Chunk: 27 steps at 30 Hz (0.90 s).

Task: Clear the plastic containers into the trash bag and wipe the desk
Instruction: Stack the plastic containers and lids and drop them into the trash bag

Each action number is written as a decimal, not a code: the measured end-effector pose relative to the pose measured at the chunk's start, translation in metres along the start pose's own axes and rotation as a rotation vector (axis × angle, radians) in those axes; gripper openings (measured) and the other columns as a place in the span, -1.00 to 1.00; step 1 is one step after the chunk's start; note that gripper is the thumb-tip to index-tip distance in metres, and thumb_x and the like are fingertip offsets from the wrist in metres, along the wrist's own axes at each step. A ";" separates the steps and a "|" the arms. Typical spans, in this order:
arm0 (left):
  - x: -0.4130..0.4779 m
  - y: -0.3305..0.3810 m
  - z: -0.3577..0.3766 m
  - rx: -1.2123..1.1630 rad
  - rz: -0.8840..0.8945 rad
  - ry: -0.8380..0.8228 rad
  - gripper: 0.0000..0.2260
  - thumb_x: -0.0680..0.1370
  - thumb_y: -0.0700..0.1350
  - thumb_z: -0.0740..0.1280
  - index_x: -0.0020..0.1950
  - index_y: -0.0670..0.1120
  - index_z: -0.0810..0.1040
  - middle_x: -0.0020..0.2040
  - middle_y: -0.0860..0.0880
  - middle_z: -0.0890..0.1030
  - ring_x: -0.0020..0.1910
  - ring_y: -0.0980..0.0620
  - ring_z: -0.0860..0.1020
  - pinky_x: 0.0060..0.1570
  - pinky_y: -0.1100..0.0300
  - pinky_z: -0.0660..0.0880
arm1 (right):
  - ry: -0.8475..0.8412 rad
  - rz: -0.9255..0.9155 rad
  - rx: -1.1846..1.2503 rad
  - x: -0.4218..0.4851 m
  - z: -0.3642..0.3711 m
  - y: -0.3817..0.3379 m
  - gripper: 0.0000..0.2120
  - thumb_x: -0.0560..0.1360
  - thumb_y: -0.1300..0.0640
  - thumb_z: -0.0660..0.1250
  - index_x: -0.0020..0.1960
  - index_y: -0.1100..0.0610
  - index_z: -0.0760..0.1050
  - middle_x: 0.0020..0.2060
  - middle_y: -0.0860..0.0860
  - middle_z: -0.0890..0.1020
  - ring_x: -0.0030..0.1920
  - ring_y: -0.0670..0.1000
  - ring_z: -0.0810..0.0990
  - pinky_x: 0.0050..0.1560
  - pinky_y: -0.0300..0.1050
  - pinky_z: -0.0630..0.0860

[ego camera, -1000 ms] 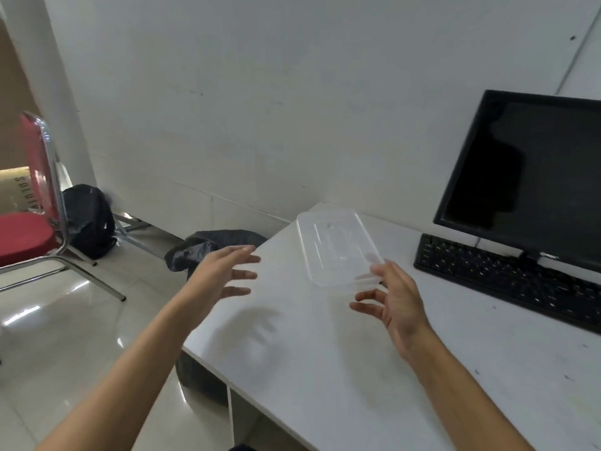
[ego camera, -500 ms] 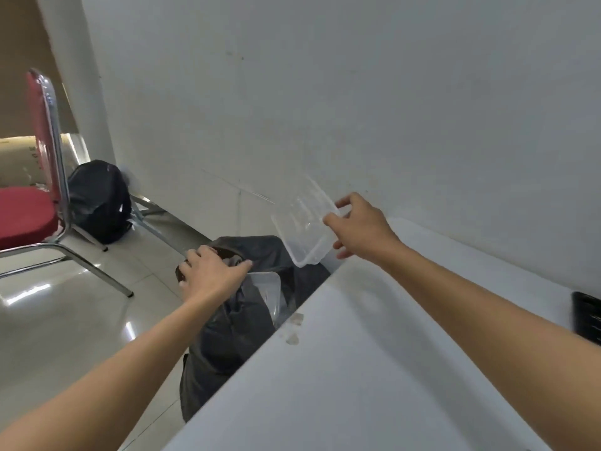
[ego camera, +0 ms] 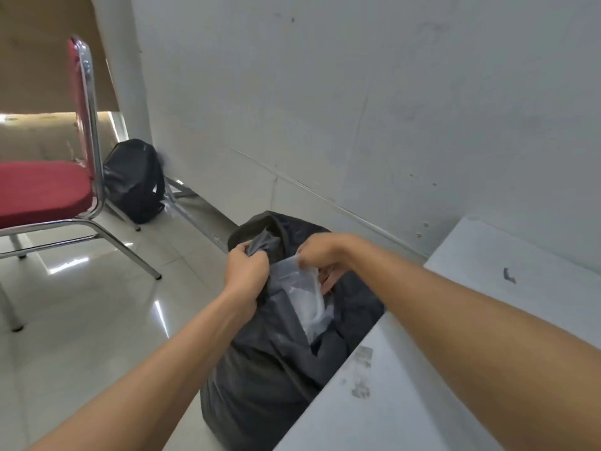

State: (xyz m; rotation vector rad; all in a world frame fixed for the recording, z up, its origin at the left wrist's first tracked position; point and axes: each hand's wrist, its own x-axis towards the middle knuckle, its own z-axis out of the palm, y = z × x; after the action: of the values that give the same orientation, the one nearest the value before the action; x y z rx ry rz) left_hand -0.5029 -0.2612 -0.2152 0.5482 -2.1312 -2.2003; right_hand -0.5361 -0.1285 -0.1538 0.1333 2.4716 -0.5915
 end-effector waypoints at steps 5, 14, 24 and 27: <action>-0.003 -0.006 -0.004 -0.080 -0.085 -0.125 -0.66 0.57 -0.27 0.24 0.34 -0.12 0.52 -0.11 -0.12 0.64 -0.24 -0.06 0.60 -0.26 0.10 0.58 | -0.006 0.072 -0.115 0.020 0.025 0.009 -0.50 0.61 0.17 0.26 0.53 0.20 0.26 0.27 0.26 0.57 0.11 0.23 0.68 0.20 0.18 0.60; -0.022 0.008 -0.009 0.363 -0.091 -0.232 0.00 0.25 0.18 0.45 0.63 -0.02 0.14 0.57 -0.12 0.30 0.44 -0.18 0.41 0.35 -0.13 0.46 | 0.213 -0.048 0.110 -0.021 0.005 0.015 -0.59 0.58 0.26 0.25 0.42 0.28 0.43 0.37 0.22 0.51 0.32 0.21 0.52 0.33 0.13 0.51; -0.128 0.102 0.002 0.545 0.061 -0.413 -0.79 0.52 0.01 0.40 0.05 -0.10 0.60 -0.14 -0.06 0.51 -0.15 -0.04 0.49 -0.09 0.12 0.53 | 0.347 -0.242 0.608 -0.196 -0.020 0.065 -0.73 0.60 0.23 0.29 0.28 0.10 0.54 0.11 0.11 0.67 0.07 0.06 0.68 0.18 0.02 0.61; -0.189 0.121 0.010 0.565 0.126 -0.535 -0.76 0.58 0.00 0.35 0.21 -0.04 0.59 0.11 -0.02 0.57 0.16 -0.05 0.52 0.15 0.03 0.51 | 0.399 -0.254 0.692 -0.273 -0.012 0.100 -0.73 0.62 0.24 0.28 0.29 0.11 0.53 0.12 0.11 0.67 0.09 0.10 0.70 0.20 0.07 0.61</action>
State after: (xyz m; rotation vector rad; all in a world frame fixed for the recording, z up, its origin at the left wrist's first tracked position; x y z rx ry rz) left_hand -0.3552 -0.2093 -0.0540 -0.2097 -2.9743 -1.7999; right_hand -0.2957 -0.0235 -0.0282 0.2231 2.5558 -1.6539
